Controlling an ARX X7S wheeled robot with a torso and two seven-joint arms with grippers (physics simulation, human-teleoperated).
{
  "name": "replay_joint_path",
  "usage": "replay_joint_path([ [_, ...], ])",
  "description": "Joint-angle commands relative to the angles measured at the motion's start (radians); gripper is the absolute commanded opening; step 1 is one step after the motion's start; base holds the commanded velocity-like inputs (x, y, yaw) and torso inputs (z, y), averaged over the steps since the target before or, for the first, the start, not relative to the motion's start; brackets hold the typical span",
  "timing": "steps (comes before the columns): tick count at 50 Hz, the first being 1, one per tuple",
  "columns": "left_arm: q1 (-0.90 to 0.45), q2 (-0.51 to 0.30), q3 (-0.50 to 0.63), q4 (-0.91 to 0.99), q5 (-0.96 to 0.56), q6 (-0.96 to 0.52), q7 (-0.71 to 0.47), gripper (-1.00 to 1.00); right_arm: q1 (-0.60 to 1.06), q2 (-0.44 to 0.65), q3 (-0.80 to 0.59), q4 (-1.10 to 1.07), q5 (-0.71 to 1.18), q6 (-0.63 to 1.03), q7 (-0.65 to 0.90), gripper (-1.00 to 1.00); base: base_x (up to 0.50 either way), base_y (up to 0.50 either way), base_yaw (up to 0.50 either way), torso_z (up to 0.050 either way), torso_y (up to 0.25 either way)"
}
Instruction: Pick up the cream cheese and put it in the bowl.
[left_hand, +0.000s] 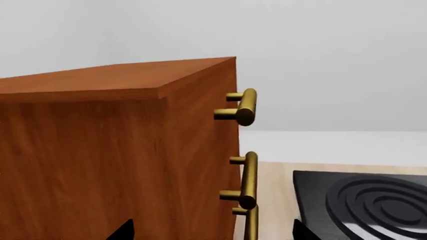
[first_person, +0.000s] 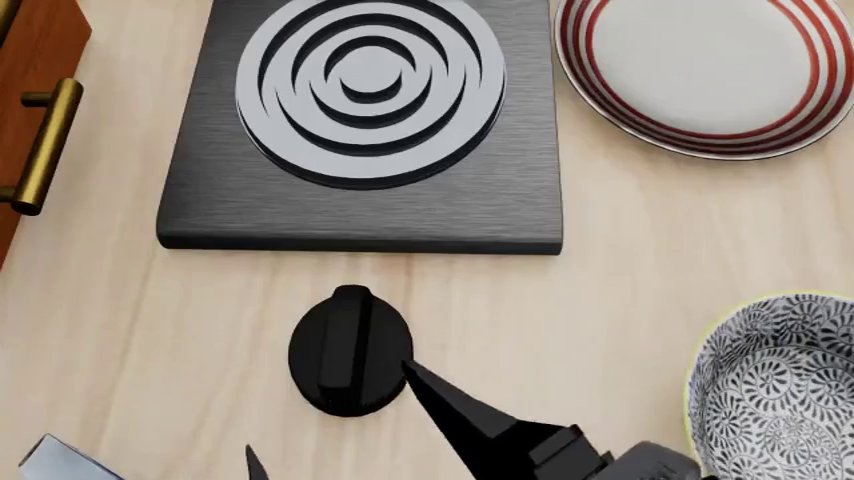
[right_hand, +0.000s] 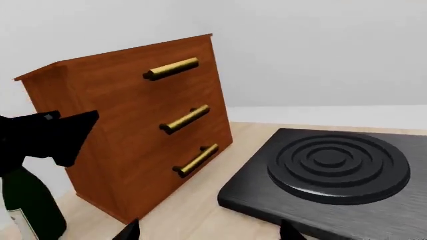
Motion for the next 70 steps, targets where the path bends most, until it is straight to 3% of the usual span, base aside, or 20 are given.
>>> replay_joint_path([
  [1,-0.001,-0.011,-0.004,-0.001,-0.011,-0.006,-0.007,1.0,0.007,0.017,-0.045,-0.002,0.037,0.013,-0.039,1.0,0.0,0.0,0.0,0.0,0.0],
  [18,-0.02,-0.04,-0.004,0.036,-0.043,-0.033,-0.033,1.0,0.042,0.078,-0.113,-0.007,0.146,0.079,-0.128,1.0,0.0,0.0,0.0,0.0,0.0],
  [42,-0.014,-0.041,0.025,0.008,-0.02,-0.007,-0.031,1.0,0.068,0.102,-0.295,0.031,-0.091,0.144,-0.132,1.0,0.0,0.0,0.0,0.0,0.0],
  [70,0.013,-0.037,0.029,-0.014,-0.005,0.035,-0.018,1.0,0.208,0.006,-0.364,0.251,-0.146,0.272,-0.104,1.0,0.0,0.0,0.0,0.0,0.0],
])
